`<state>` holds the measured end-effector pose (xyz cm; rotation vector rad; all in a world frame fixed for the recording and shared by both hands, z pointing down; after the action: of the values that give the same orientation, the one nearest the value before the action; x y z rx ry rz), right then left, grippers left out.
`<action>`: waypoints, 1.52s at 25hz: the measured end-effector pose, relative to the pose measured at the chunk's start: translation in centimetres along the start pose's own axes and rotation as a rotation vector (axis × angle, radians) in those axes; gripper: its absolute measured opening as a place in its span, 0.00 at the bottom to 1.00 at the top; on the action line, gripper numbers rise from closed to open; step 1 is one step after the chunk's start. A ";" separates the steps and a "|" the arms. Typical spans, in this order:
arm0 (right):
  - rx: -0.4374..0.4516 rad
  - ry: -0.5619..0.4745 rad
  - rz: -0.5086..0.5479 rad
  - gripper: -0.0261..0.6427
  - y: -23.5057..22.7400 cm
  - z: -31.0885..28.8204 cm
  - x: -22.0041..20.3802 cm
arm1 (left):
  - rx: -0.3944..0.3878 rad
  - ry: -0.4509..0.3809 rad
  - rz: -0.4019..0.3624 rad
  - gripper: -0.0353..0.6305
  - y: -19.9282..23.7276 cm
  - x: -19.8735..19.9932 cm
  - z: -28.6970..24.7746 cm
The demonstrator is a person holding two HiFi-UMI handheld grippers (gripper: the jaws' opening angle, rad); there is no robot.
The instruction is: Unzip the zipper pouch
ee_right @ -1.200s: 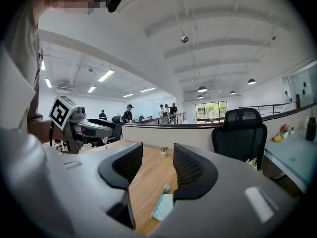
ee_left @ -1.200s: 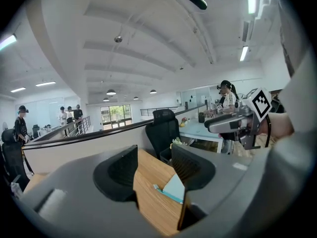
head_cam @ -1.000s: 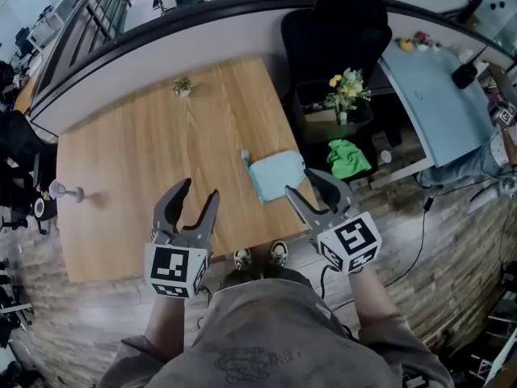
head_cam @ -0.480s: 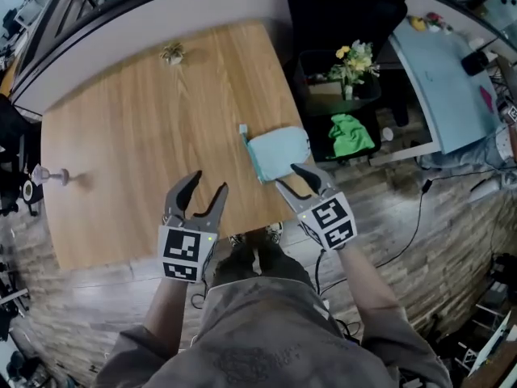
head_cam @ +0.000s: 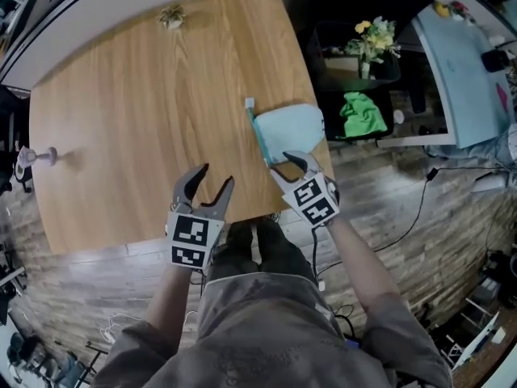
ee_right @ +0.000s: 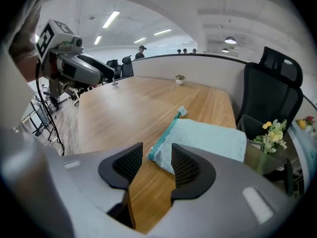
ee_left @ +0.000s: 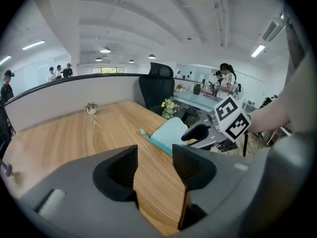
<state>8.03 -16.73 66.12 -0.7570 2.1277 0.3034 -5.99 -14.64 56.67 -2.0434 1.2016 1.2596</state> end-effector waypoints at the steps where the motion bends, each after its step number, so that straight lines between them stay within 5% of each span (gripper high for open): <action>1: 0.006 0.011 -0.003 0.33 0.1 -0.5 -0.5 | -0.002 0.009 0.005 0.37 0.0 -0.5 -0.2; 9: 0.034 0.063 0.030 0.32 -0.1 -3.7 -3.1 | -0.010 0.048 0.044 0.37 0.2 -3.2 -0.7; 16: 0.066 0.068 0.086 0.16 0.8 -4.1 -3.2 | -0.005 0.062 0.056 0.37 0.5 -4.2 0.0; 26: 0.088 0.067 0.076 0.15 1.2 -4.0 -3.3 | -0.016 0.072 0.056 0.37 0.2 -5.0 0.5; 34: 0.027 0.061 0.156 0.13 0.9 -4.0 -3.5 | -0.022 0.081 0.054 0.37 -0.3 -5.2 0.7; 38: 0.020 0.027 0.099 0.07 0.3 -3.8 -3.1 | -0.020 0.078 0.051 0.37 -0.4 -4.9 0.3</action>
<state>6.81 -16.96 70.90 -0.6487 2.1950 0.3255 -6.80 -12.04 60.75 -2.1061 1.2885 1.2294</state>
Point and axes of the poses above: the fingertips, and each gripper's own axes: z backward along the fingers, y to its left, x out of its top, the point moved 2 cm from there along z, backward along the fingers, and after that the axes turned 10 degrees about -y, right-handed, at the moved point
